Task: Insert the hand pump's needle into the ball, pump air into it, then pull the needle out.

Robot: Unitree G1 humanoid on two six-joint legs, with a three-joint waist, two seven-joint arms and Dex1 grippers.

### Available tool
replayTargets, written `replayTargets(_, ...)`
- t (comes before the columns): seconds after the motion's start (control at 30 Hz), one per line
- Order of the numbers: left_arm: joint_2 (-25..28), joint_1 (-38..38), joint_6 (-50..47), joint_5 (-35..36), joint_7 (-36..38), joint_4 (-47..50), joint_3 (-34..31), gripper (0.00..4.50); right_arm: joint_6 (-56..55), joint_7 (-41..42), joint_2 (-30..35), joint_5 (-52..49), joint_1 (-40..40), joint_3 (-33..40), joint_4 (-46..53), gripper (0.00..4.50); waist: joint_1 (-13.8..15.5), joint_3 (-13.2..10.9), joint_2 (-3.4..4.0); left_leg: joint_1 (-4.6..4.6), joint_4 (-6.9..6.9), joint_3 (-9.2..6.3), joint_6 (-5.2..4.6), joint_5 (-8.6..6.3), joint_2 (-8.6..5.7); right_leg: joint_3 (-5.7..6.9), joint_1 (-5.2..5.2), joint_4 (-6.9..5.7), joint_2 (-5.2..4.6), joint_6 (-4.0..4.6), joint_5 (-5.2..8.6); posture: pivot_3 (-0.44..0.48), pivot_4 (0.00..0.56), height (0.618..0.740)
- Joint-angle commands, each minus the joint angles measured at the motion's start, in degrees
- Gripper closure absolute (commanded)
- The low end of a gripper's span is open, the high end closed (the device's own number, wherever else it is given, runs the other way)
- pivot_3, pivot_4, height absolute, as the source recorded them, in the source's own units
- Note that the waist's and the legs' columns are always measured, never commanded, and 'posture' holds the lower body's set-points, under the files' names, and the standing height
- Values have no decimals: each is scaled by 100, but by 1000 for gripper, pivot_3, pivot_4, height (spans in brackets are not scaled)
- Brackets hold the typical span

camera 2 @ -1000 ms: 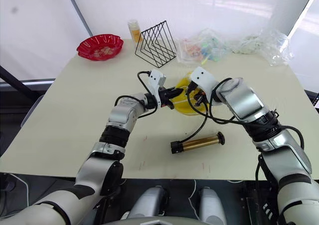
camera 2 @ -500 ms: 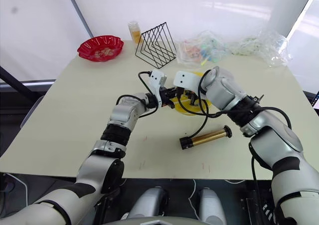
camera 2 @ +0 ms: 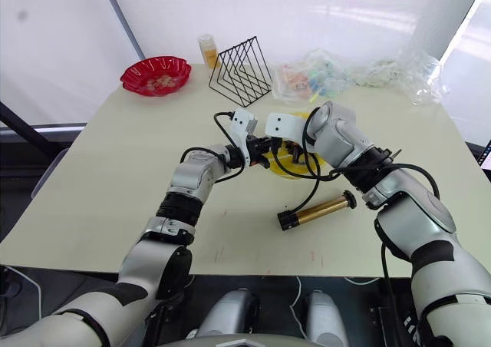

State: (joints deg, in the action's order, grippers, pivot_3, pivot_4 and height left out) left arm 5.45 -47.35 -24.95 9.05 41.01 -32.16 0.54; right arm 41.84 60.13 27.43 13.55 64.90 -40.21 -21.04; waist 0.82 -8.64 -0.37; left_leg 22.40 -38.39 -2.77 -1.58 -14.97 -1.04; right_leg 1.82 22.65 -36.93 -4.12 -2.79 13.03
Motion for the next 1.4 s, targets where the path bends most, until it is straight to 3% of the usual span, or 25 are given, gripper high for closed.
replayTargets(0.03, -88, 147, -156, 19, 178, -105, 259, 4500, 284, 181, 396, 267, -234, -49, -40, 4157, 8, 0, 0, 1, 0, -1, 0, 0, 0, 2, 0, 1, 0, 0, 0, 0, 150, 737)
replayTargets(0.87, -75, 113, -100, 21, 170, -198, 249, 4500, 129, 380, 711, 852, -471, -139, -40, 4157, 30, 0, 0, 10, 0, -15, 1, 1, -13, 17, -2, 10, -10, -1, 0, 0, 150, 737)
replayTargets(1.4, -75, 140, -162, 39, 147, -142, 240, 4500, -126, 176, 332, 912, -518, -106, -739, 4157, 14, 2, -2, 5, 0, -17, 18, 10, -14, 19, -6, 10, -10, -1, 0, 0, 150, 737)
